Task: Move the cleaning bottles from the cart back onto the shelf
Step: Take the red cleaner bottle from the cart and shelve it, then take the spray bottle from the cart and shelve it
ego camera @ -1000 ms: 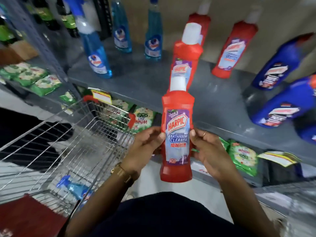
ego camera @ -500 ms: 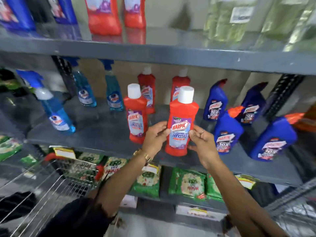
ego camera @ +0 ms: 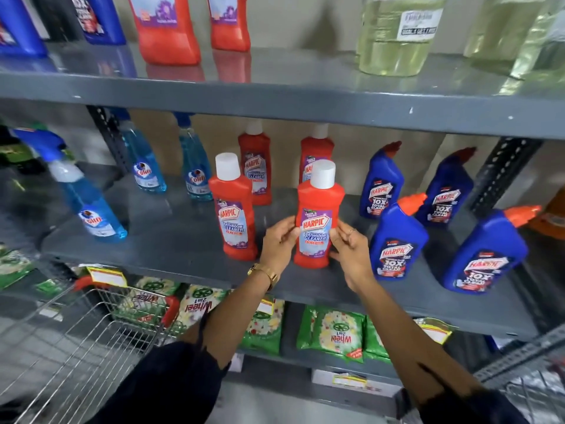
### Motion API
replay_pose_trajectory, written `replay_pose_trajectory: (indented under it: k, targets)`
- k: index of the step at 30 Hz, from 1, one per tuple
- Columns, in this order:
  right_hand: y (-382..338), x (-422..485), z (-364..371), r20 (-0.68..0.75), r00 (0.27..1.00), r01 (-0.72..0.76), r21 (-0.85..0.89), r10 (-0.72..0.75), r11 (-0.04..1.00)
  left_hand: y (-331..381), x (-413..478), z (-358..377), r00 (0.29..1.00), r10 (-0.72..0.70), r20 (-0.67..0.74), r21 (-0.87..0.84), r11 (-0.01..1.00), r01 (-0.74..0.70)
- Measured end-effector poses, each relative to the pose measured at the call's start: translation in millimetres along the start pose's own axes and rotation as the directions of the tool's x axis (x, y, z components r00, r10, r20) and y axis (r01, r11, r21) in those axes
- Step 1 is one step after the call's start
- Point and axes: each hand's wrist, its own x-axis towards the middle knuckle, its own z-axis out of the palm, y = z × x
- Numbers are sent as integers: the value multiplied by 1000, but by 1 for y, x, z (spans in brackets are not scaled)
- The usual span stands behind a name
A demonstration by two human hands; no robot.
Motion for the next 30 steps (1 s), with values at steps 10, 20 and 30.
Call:
replay_pose_trajectory:
  k: [10,20,30]
  targets:
    - [24,-70,39,-407,880,161,-228,-244,960,-16,-42,-25,992,-115,-58,-25,993,113]
    - [84,-178,222,425,901,322,-528,-84,786,-63,-220,-209,848,-139,-512,176,949,262]
    - [165,-250,389,787,536,627,-613,306,480,-204,-425,-351,174,-743,-647,48,188,981]
